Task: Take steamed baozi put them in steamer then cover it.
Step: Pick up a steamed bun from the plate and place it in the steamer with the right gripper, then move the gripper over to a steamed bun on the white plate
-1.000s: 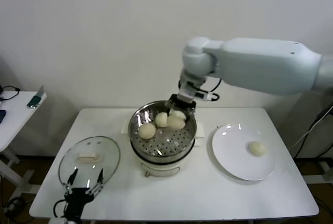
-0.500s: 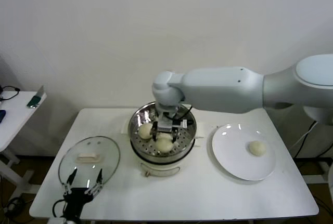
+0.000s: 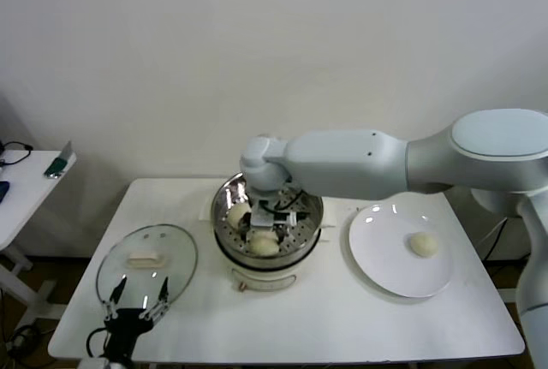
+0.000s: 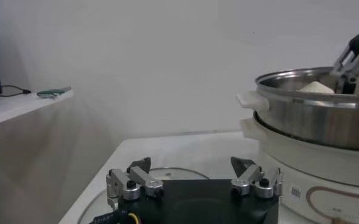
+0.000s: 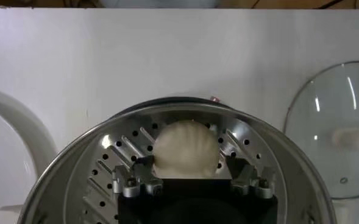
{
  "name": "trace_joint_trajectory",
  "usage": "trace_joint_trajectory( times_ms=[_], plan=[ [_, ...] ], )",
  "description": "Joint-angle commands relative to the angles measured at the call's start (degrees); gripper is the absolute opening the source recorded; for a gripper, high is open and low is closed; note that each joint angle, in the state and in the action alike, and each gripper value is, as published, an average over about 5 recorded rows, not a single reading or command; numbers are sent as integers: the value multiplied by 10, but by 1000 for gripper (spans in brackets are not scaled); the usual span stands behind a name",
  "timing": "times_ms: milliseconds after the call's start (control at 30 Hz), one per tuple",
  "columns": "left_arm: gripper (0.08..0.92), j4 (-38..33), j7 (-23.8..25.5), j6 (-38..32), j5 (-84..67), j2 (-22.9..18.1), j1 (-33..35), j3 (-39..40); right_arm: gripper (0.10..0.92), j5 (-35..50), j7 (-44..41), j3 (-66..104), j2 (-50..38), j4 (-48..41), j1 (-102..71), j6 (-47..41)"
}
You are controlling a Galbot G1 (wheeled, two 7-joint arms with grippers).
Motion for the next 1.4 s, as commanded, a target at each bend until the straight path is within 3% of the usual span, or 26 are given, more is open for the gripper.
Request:
trace_joint_trajectory(
  times_ms=[33,233,400,500,667,867,1067,1400],
  plan=[
    [823,-1,0,-1,1,-1,1,1,820,74,-17,3,-21,-7,63,19],
    [823,0,0,-2,2,-1,0,2,823,176,-57,-12,-106,-21,146,11],
    [823,-1,0,-3,3,-1,-3,4,823,302,-79,-92,-229,-23,208,-82],
    [823,-2,0,-4,6,-2,-7,6,823,321,-57,-152,-309,-22,213,-129],
    [823,-2,1,-2,9,-4,-13,7,823,273,-23,-181,-425,-34,158,-189],
    [823,-3,1,-1,10,-5,-11,6,823,160,-17,-91,-486,-78,33,-193],
    [823,3,0,-4,13,-10,-9,7,823,94,-2,18,-490,-129,-100,-201],
    [823,10,0,-5,16,-11,-7,6,823,60,19,151,-441,-217,-236,-226]
  ],
)
